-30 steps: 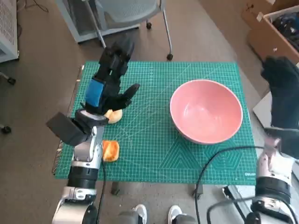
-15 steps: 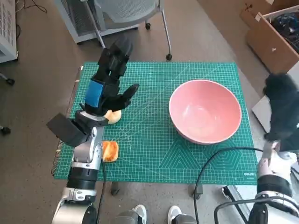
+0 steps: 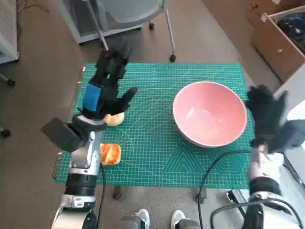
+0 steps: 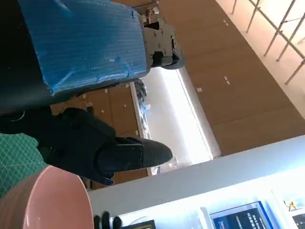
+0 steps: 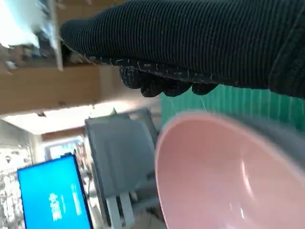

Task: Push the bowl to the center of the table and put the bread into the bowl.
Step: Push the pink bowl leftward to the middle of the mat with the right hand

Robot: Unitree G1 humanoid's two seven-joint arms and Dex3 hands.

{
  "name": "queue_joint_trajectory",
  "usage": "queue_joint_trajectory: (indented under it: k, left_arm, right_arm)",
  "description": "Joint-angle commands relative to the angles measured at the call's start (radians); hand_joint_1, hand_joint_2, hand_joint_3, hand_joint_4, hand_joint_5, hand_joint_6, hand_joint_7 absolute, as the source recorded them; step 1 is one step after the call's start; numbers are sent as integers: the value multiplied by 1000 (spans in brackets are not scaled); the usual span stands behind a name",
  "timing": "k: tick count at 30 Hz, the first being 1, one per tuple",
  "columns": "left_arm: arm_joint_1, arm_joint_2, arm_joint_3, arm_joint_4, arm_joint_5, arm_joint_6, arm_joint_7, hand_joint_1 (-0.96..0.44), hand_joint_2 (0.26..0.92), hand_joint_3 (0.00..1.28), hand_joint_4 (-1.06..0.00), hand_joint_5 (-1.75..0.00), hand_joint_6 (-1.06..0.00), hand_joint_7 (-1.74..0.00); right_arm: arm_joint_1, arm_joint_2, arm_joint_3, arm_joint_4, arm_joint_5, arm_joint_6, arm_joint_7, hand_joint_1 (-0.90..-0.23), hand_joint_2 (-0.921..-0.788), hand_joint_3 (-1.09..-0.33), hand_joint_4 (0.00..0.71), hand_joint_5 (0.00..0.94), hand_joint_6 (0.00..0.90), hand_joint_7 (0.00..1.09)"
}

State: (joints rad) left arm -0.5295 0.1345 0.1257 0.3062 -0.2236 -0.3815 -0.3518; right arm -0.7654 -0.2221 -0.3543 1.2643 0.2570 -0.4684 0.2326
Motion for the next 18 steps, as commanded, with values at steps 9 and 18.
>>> queue_joint_trajectory:
  k: [9, 18]
  left_arm:
    - [63, 30, 21, -102, -29, 63, 7, -446, 804, 446, 1, -156, 1, -444]
    - [91, 40, 30, -126, -11, 55, 29, -441, 815, 415, -13, -160, 1, -478]
  right_arm:
    - [-30, 70, 12, 28, -36, 43, 4, -565, -921, -821, 118, 0, 109, 255]
    - [-63, 102, 30, 30, -58, 55, -1, -590, -921, -811, 128, 5, 120, 259]
